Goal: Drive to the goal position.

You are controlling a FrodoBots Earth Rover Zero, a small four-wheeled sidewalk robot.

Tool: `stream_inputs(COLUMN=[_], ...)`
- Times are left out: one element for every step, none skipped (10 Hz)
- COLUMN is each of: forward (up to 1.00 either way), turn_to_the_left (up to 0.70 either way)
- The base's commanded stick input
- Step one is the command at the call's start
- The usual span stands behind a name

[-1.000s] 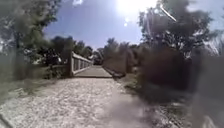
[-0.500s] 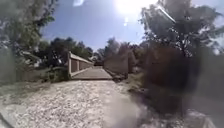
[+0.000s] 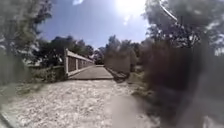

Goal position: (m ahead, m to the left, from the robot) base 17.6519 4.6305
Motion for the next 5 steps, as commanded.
stream_inputs(forward=[0.70,0.70,0.70,0.70,0.70], turn_to_the_left=[-0.35,-0.35,-0.35,-0.35,-0.32])
